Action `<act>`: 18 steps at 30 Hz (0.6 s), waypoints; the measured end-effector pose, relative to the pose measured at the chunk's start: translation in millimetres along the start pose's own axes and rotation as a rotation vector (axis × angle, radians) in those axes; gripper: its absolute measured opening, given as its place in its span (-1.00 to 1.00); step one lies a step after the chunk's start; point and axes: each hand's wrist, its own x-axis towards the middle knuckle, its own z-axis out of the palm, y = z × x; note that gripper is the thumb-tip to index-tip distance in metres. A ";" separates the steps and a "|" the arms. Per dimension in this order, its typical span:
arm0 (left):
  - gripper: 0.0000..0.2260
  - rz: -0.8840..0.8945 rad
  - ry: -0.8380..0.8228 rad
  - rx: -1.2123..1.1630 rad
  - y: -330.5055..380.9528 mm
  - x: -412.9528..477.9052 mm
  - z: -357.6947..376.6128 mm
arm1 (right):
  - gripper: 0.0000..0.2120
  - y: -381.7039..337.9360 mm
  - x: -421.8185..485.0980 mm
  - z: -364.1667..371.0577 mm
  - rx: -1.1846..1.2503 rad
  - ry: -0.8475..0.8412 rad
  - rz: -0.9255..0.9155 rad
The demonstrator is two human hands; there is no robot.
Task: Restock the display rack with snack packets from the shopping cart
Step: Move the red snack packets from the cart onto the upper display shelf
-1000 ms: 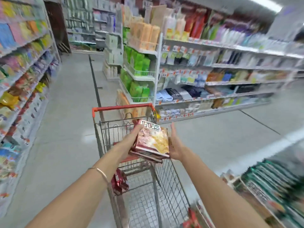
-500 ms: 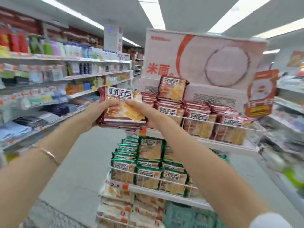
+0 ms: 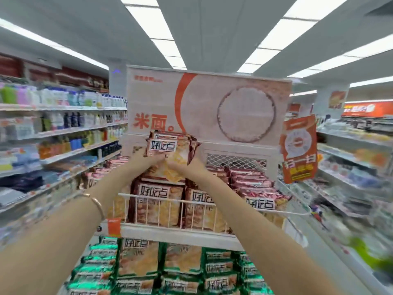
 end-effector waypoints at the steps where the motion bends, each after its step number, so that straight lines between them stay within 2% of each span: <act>1: -0.50 -0.009 0.011 0.006 -6.0 1.1 4.6 | 0.06 8.8 6.2 -4.5 0.020 -0.032 0.015; 6: -0.32 -0.036 0.138 -0.068 -16.8 15.1 9.7 | 0.09 17.6 31.7 -1.0 0.069 -0.162 0.046; 10: 0.04 -0.035 0.207 -0.039 -23.3 25.9 2.9 | 0.09 14.8 41.1 2.3 0.105 -0.199 0.055; 15: 0.07 -0.117 0.125 -0.021 -23.9 30.5 -4.4 | 0.14 16.7 46.5 13.5 0.199 -0.191 0.048; 18: -0.05 -0.126 0.106 0.016 -21.9 25.5 -3.6 | 0.16 15.5 47.9 17.5 0.237 -0.213 0.067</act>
